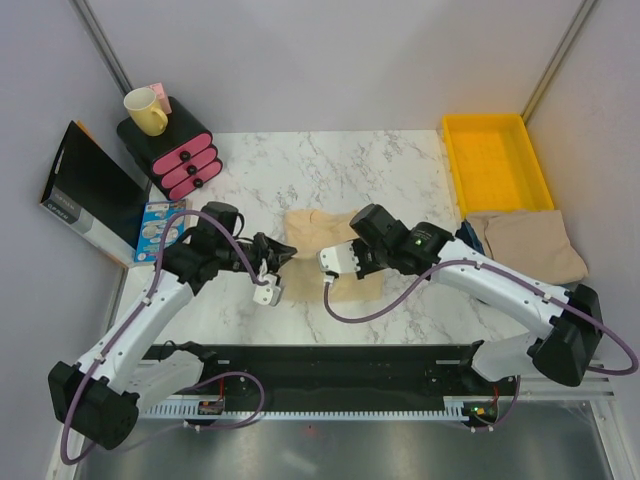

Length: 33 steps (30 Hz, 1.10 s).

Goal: Fold and stack the t-shirts
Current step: Fold the long partially folded tshirt into a neat square

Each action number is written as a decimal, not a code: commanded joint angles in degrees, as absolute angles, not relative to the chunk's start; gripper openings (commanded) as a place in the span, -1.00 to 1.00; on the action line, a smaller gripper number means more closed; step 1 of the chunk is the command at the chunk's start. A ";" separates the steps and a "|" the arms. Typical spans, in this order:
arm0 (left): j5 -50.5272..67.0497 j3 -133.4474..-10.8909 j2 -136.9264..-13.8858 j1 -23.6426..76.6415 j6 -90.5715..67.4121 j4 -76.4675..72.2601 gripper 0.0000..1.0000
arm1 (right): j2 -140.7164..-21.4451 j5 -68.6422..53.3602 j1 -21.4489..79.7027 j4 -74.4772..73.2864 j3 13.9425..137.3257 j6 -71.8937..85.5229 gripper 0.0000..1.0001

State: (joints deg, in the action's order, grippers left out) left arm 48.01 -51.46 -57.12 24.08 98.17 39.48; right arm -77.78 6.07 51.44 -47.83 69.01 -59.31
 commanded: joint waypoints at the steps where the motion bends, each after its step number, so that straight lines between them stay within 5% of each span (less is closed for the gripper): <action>1: 45.71 -51.07 -59.23 23.56 93.96 31.47 -0.96 | -79.01 10.11 48.70 -37.98 68.64 -63.36 -1.00; 21: 37.53 -46.76 -77.95 19.51 90.09 11.09 -0.96 | -85.69 12.57 45.70 -20.57 64.08 -63.81 -0.99; 25: 37.27 -45.97 -79.01 19.42 89.30 6.87 -0.84 | -87.18 14.41 45.62 -16.00 62.58 -62.49 -0.75; 28: 36.04 -45.53 -80.24 18.90 88.16 3.53 -0.60 | -88.50 17.04 45.70 -8.82 60.57 -61.53 -0.38; 29: 35.51 -45.61 -80.77 18.64 87.55 2.30 -0.32 | -88.94 18.36 45.62 -6.35 59.86 -61.18 0.00; 30: 33.07 -45.35 -82.51 18.46 85.71 0.28 -0.16 | -89.99 21.15 45.62 -3.98 59.33 -60.74 0.17; 31: 31.13 -45.09 -83.49 18.28 84.30 -3.74 0.08 | -90.78 23.36 45.62 1.09 58.46 -60.65 0.28; 32: 29.37 -44.48 -84.89 18.11 83.33 -10.13 0.64 | -91.66 25.29 45.62 3.49 58.10 -60.47 0.37; 33: 25.09 -44.12 -87.08 17.84 80.71 -13.50 0.84 | -93.41 29.58 45.62 6.21 57.83 -60.12 0.41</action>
State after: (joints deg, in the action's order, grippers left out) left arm 34.06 -45.54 -82.06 18.90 88.55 3.29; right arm -89.97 18.22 45.84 -8.99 59.29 -61.91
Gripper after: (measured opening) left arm 0.709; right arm 0.667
